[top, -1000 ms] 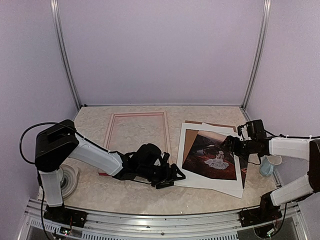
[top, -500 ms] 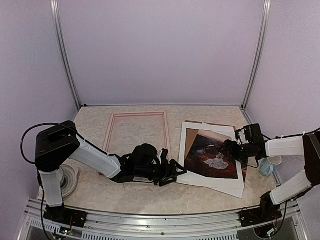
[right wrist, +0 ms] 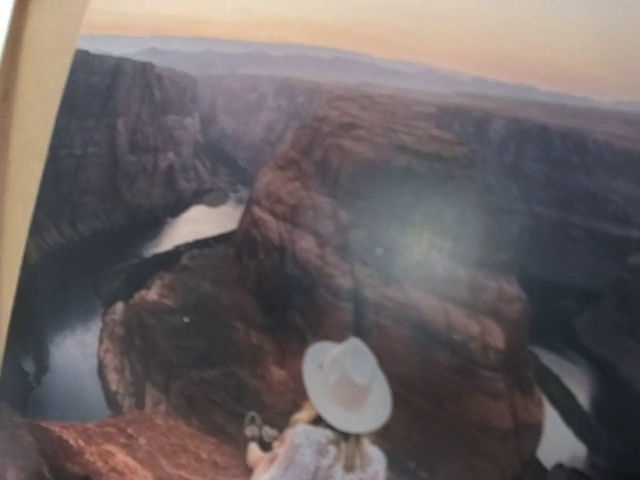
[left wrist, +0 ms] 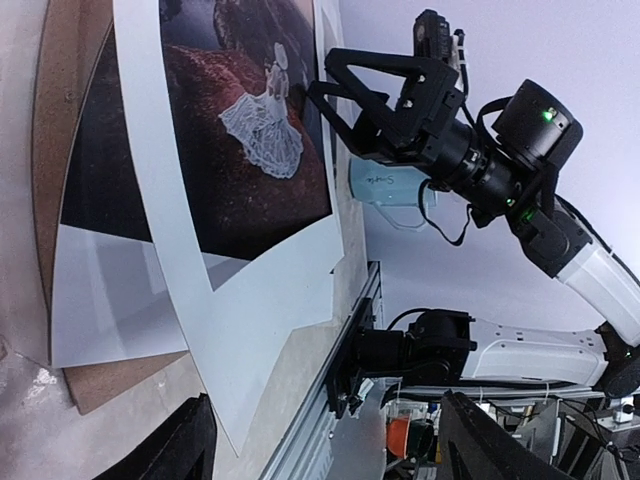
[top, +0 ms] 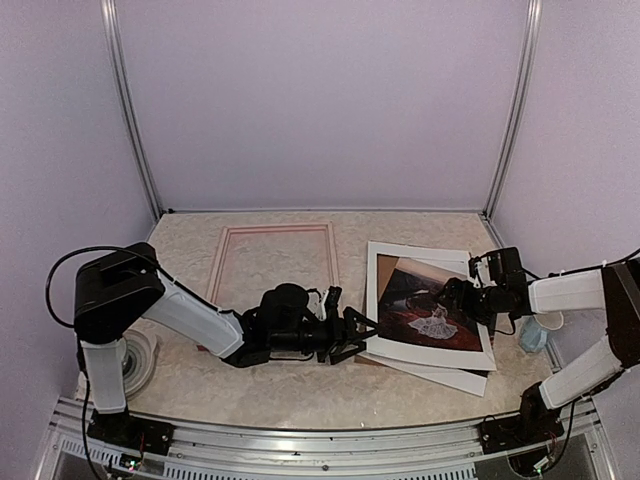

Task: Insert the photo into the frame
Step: Adjust the mat board with the photo, then pick up the mat board from the photo.

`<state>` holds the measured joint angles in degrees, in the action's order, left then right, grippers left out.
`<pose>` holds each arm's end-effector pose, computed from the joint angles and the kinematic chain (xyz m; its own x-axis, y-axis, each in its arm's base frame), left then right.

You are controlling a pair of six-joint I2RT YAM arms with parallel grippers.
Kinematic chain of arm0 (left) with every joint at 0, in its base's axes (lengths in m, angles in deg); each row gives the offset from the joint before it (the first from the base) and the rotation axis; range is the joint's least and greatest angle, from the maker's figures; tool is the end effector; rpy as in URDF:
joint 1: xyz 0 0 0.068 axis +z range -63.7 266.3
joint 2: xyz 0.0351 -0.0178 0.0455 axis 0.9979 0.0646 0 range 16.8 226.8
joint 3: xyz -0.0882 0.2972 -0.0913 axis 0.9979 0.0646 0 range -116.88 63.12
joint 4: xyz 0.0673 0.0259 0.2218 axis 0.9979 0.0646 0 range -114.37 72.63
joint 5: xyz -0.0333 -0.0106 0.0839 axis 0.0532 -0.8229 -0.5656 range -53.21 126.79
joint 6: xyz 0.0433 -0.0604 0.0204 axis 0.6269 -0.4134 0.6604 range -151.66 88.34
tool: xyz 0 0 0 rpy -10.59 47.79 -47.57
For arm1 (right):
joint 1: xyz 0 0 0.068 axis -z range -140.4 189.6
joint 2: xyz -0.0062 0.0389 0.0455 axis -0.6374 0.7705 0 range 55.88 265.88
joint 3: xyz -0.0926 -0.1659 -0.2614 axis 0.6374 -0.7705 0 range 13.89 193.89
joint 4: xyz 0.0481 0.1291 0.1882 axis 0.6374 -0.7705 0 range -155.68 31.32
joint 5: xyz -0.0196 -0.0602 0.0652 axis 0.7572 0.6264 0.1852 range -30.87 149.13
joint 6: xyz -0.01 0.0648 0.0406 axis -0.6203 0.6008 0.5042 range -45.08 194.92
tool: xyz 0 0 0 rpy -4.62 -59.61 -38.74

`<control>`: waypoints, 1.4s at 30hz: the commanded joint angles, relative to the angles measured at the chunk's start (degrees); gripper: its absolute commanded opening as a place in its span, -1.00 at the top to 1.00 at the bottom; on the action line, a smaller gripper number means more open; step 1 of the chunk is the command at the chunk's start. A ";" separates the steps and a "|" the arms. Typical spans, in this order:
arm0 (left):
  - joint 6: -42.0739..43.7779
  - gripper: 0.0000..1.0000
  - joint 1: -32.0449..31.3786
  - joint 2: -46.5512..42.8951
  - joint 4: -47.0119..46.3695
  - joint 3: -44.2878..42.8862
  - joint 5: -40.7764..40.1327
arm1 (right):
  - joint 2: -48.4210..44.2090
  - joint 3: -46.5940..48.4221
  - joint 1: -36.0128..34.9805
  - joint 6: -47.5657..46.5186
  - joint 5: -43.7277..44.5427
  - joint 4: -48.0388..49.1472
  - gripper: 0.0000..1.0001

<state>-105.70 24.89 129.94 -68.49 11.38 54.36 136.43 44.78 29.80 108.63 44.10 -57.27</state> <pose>0.1883 -0.3869 0.2037 -0.9765 -0.1237 -0.1763 0.1314 0.3065 -0.9427 0.2378 0.0584 0.1977 -0.7972 0.4063 -0.4465 0.1297 0.8376 0.5306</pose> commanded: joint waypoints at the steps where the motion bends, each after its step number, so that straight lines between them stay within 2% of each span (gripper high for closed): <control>1: -2.65 -0.52 -0.05 2.38 -10.14 0.91 0.19 | 2.08 -1.36 0.75 0.48 -2.27 0.79 -0.98; 5: -4.34 -0.54 -0.22 3.75 -13.36 1.16 -0.33 | 2.33 -2.35 0.53 1.16 -4.35 2.57 -0.98; 9: -3.70 -0.55 -0.21 3.72 -10.99 0.91 -1.92 | 1.64 -2.43 -1.21 1.79 -5.80 3.19 -0.99; 18: -3.30 -0.57 -0.50 4.66 -10.90 -0.71 -2.95 | 2.56 0.17 -11.07 6.45 -6.93 5.93 -0.98; 24: -3.46 -0.57 -0.63 4.89 -12.23 -0.25 -2.96 | 7.18 4.07 -16.19 9.15 -7.79 8.52 -0.98; 42: -3.48 -0.56 -0.89 4.28 -13.99 1.20 -3.76 | 24.53 18.01 -22.49 15.05 -16.96 17.96 -0.98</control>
<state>-109.44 24.39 134.07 -80.38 11.75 51.27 158.07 60.89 8.29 121.55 30.84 -42.91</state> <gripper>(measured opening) 0.782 0.991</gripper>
